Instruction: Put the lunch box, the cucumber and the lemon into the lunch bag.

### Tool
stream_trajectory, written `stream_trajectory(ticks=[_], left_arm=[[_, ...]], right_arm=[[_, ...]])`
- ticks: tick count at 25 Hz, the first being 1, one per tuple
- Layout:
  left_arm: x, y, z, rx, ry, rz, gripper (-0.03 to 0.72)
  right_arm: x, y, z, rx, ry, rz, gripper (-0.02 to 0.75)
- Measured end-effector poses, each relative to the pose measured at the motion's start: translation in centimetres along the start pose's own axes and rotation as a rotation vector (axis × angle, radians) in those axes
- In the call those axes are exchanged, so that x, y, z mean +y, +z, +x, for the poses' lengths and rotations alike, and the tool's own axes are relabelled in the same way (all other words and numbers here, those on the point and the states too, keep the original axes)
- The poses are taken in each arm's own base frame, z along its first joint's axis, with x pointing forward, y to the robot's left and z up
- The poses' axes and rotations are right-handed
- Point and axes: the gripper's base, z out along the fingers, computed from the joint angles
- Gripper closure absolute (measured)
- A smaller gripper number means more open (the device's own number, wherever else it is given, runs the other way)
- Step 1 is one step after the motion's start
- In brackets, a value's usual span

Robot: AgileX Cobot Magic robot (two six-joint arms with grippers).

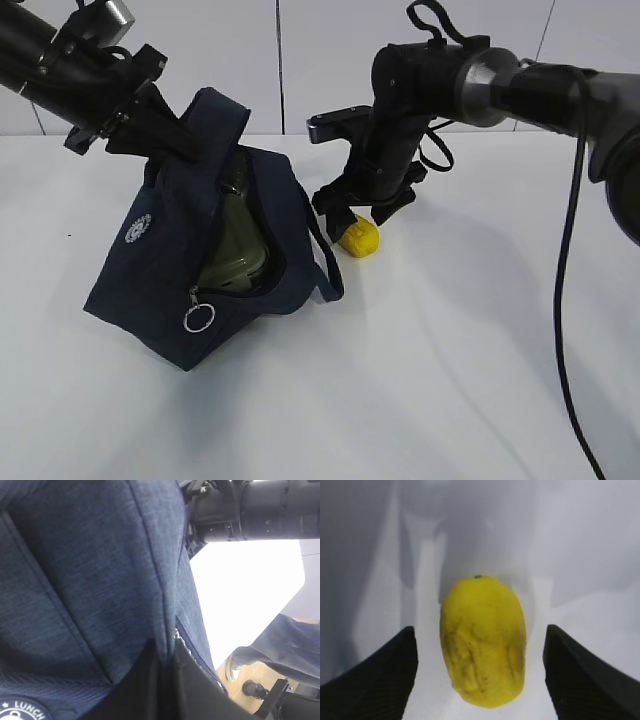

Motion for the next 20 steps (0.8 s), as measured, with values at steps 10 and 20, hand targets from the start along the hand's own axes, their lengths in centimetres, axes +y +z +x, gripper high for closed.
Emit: stream_trajectory(ticks=[10, 20], left_arm=[[0.00, 0.00, 0.00, 0.000, 0.000, 0.000, 0.686], [0.01, 0.00, 0.00, 0.000, 0.000, -0.001, 0.686]], right_arm=[[-0.07, 1.05, 0.24, 0.018, 0.002, -0.002, 0.156], [-0.07, 1.05, 0.23, 0.016, 0.013, -0.001, 0.288]])
